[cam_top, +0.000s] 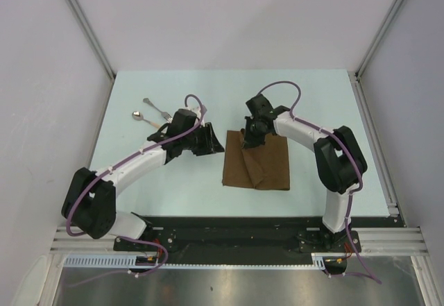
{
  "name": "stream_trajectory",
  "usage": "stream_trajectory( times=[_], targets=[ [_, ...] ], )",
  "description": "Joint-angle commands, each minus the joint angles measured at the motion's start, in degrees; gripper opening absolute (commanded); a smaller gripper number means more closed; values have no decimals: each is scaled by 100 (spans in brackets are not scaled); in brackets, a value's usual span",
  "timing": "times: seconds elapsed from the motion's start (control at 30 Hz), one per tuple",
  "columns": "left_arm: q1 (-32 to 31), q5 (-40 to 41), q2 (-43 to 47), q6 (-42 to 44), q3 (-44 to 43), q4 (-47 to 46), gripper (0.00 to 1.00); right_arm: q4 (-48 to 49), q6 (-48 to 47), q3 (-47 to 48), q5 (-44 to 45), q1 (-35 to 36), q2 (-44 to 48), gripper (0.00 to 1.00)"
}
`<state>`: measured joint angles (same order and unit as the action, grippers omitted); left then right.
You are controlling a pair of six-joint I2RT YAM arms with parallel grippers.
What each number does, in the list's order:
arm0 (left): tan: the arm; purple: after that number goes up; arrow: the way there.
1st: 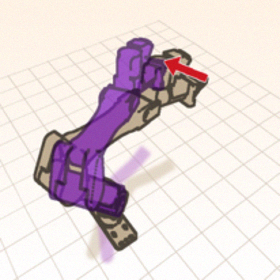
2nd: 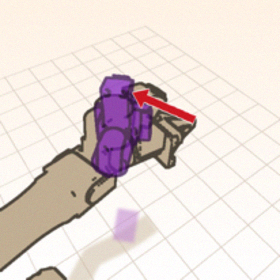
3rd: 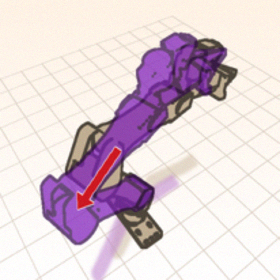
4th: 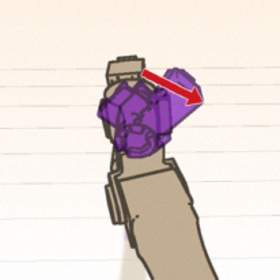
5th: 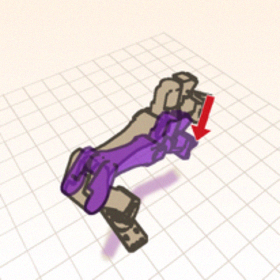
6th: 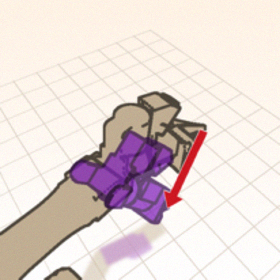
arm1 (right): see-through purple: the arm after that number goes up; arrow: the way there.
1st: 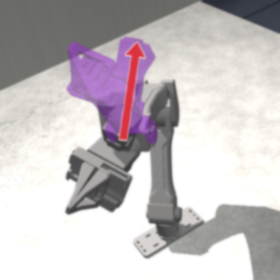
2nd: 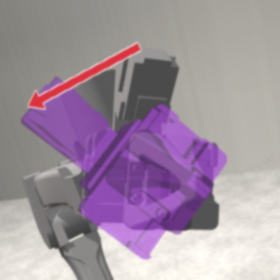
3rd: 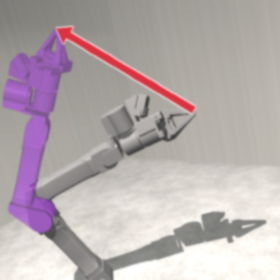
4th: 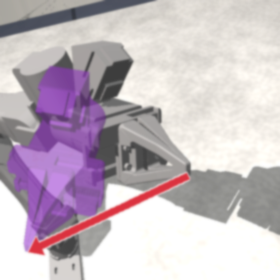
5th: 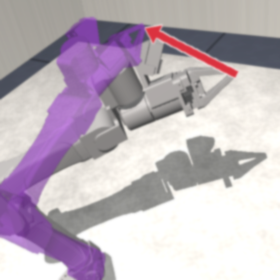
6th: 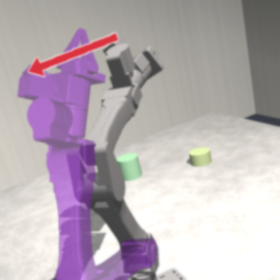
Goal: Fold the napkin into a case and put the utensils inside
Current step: Fold the rectangle-folded napkin at the center of the board.
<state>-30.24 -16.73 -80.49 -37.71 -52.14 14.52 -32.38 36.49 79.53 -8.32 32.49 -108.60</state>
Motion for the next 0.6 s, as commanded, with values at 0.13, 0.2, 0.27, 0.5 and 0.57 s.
stream_trajectory(
  times=[0.13,0.2,0.27,0.5,0.57],
  targets=[
    [53,-67,314,-61,20,-116,43,320,323,212,-74,-102,-39,0],
    [53,-93,332,-69,28,-116,43,364,359,204,-65,-111,-21,0],
    [53,-84,341,-69,46,-134,43,373,376,221,-39,-111,-12,0],
    [62,-102,332,-69,72,-143,43,531,482,221,-214,-68,-144,0],
    [71,-102,341,-69,72,-134,43,601,491,169,-266,-59,-197,0]
  ],
)
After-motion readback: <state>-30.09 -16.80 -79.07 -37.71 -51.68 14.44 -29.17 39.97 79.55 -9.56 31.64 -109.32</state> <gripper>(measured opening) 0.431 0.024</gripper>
